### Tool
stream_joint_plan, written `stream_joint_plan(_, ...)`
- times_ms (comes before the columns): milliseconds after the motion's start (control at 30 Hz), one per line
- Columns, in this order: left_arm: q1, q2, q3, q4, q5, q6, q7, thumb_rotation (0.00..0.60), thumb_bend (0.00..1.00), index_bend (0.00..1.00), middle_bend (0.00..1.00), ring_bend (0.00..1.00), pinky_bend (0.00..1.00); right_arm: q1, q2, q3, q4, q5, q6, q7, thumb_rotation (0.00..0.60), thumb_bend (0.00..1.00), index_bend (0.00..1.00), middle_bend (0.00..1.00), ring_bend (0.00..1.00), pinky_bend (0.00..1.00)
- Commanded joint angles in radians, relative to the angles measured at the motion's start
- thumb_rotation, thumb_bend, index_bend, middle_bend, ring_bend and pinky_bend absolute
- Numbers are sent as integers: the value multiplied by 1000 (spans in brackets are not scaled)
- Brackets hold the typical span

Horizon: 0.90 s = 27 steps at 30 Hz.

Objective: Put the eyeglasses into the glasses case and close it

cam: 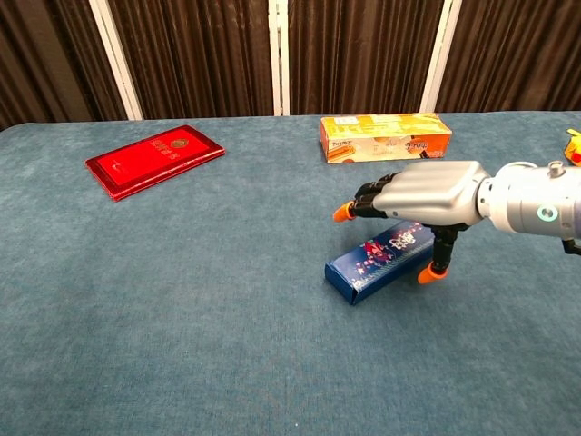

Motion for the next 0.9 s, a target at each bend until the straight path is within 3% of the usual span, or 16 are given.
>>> stream_joint_plan(33, 0, -1, 0, 0, 0, 0, 1, 600, 0, 0, 0, 0, 0, 4, -17, -7, 24, -19, 6, 17, 600, 77, 156, 157, 52, 155)
stream_joint_plan(233, -1, -3, 0, 1, -3, -2, 3, 600, 0, 0, 0, 0, 0, 6, -32, -15, 49, -36, 10, 27, 600, 177, 311, 261, 141, 196)
stream_joint_plan(400, -2, -3, 0, 4, -6, -6, 2, 600, 0, 0, 0, 0, 0, 3, -41, -18, 62, -47, 22, 42, 600, 281, 331, 339, 208, 225)
stream_joint_plan(667, -3, -4, 0, 6, -7, -8, 4, 600, 0, 0, 0, 0, 0, -1, -47, -20, 71, -50, 28, 48, 600, 318, 402, 364, 226, 231)
stream_joint_plan(767, -3, -4, 0, 5, -7, -7, 4, 600, 0, 0, 0, 0, 0, -2, -41, -23, 62, -43, 17, 51, 600, 303, 323, 279, 187, 216)
stream_joint_plan(900, -3, -3, 0, 4, -6, -8, 3, 600, 0, 0, 0, 0, 0, -8, -26, -24, 43, -48, 33, 37, 600, 218, 61, 52, 28, 72)
